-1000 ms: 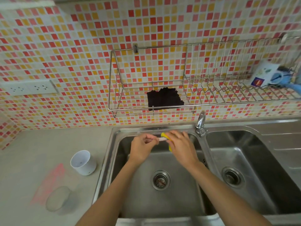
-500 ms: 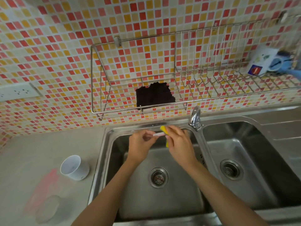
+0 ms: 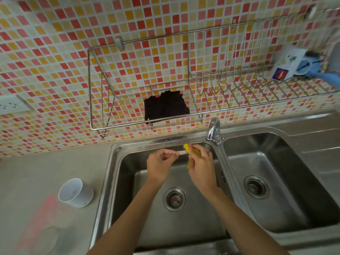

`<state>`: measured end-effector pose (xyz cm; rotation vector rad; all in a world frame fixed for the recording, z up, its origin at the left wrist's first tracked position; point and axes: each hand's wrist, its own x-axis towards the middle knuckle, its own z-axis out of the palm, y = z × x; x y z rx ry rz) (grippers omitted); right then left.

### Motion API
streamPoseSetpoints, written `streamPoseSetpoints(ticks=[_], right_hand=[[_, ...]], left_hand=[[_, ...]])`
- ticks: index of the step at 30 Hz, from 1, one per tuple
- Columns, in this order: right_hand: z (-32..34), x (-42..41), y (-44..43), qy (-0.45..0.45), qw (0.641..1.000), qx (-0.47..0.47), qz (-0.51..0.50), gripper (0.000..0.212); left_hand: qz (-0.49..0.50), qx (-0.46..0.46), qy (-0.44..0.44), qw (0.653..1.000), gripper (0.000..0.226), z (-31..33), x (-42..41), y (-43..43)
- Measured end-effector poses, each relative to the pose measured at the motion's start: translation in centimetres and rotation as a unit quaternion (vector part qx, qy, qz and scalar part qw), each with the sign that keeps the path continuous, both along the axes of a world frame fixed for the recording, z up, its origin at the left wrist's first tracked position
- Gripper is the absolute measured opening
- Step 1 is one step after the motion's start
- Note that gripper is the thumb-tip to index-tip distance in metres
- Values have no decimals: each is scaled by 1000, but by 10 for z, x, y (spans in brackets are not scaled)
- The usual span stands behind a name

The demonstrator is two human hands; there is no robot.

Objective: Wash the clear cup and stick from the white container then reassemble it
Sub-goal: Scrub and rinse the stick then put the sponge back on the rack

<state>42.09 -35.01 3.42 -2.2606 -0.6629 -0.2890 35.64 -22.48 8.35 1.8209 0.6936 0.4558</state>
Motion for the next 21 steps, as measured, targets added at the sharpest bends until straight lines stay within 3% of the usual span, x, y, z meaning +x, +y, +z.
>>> streamPoseSetpoints(ticks=[5,9,13,18,21], right_hand=[[-2,-21,1,-37,996,8,78,54],[-10,-6,-6,27,999,22,-10,50],[-8,-24,-6,-20,998,24,60,50],[-17,-8,-14,23,999,37,-12,51],[-14,-21,-13,-3,999,32,33,52]], left_hand=[[5,-21,-9,1000,7,-4,1,1],[9,-50,-14,999,11,-4,2,-5],[19,-50,-9,999,9,-8,5,-7],[13,-71,-15,997,11,-10,9,-18],[12,-66,-12,998,9,-12,10,-17]])
